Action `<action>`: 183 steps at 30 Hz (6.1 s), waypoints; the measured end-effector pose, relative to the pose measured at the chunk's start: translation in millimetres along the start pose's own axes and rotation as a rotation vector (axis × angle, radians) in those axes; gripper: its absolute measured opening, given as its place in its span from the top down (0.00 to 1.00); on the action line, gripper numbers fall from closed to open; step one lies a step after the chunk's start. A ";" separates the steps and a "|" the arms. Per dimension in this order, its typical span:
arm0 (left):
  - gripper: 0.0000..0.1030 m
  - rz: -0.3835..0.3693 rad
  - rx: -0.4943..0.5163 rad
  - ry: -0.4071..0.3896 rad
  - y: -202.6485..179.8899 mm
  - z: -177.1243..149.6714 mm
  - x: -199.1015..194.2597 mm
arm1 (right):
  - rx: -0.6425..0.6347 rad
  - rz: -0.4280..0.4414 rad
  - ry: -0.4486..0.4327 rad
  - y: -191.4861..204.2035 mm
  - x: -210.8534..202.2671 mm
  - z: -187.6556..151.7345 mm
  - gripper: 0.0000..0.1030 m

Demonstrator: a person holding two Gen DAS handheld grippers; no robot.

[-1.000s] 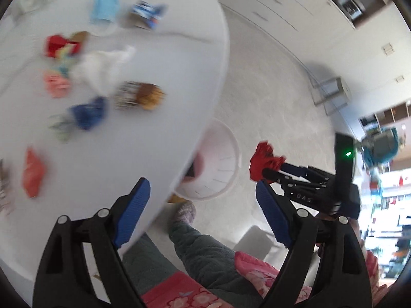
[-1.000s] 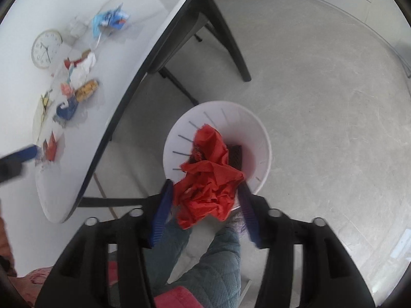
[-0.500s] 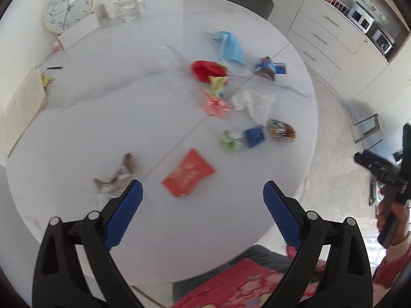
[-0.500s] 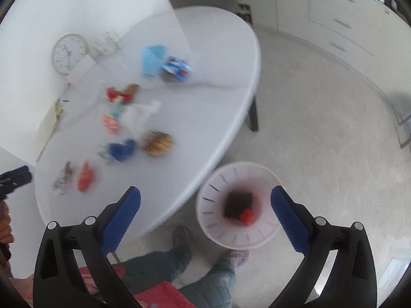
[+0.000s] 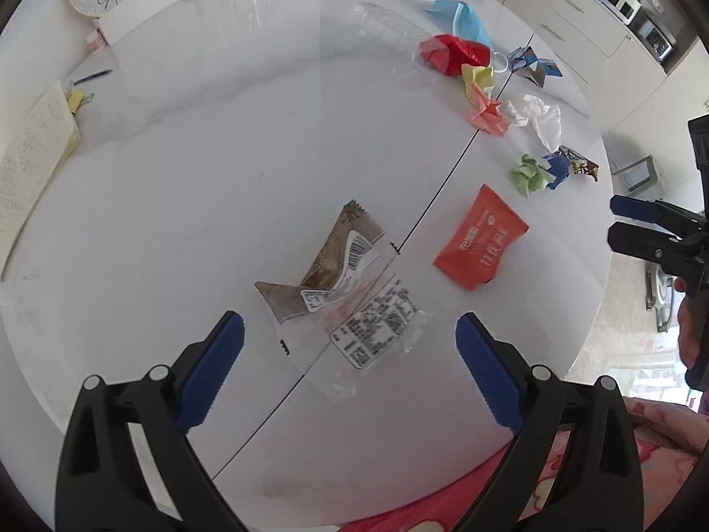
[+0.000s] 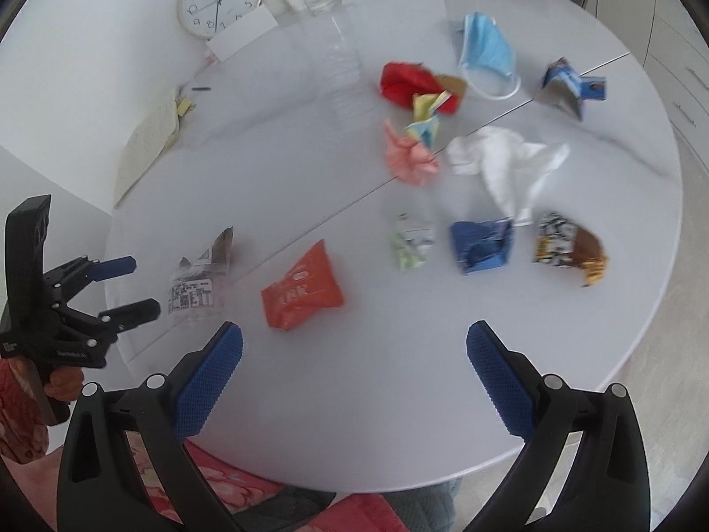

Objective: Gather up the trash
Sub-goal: 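Grasp the clear snack wrapper packet with the left tool, then grasp the orange snack packet with the right tool, then drop the orange packet into the bin with the right tool while the left drops the clear packet, then grasp the clear plastic bottle with the left tool, then grasp the blue printed paper box with the right tool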

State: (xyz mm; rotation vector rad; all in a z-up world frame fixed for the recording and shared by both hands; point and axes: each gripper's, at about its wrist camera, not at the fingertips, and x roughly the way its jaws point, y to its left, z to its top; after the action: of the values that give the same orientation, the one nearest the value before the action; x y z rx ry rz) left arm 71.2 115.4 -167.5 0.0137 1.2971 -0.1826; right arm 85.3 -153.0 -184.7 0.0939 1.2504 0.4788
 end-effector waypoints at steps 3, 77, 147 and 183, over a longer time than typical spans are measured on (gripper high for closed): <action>0.11 -0.034 0.040 0.011 4.7 -0.6 11.7 | 0.035 -0.006 0.021 11.2 14.1 -3.8 0.02; 0.66 -0.188 0.270 -0.148 -250.4 80.4 -26.7 | 0.193 -0.278 -0.042 -189.2 -58.2 -69.7 0.69; 0.17 0.047 -0.171 -0.178 -168.8 137.1 13.8 | -0.084 -0.153 -0.208 -181.3 -99.1 50.1 0.15; 0.40 0.129 -0.449 0.044 -34.3 254.4 115.6 | -0.665 -0.220 0.104 -156.4 45.6 204.5 0.15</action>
State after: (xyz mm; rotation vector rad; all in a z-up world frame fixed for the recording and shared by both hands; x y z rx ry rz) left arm 339.2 38.2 -205.8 -0.2816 1.3522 0.2223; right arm 331.8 -236.7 -209.6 -0.6310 1.1297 0.6894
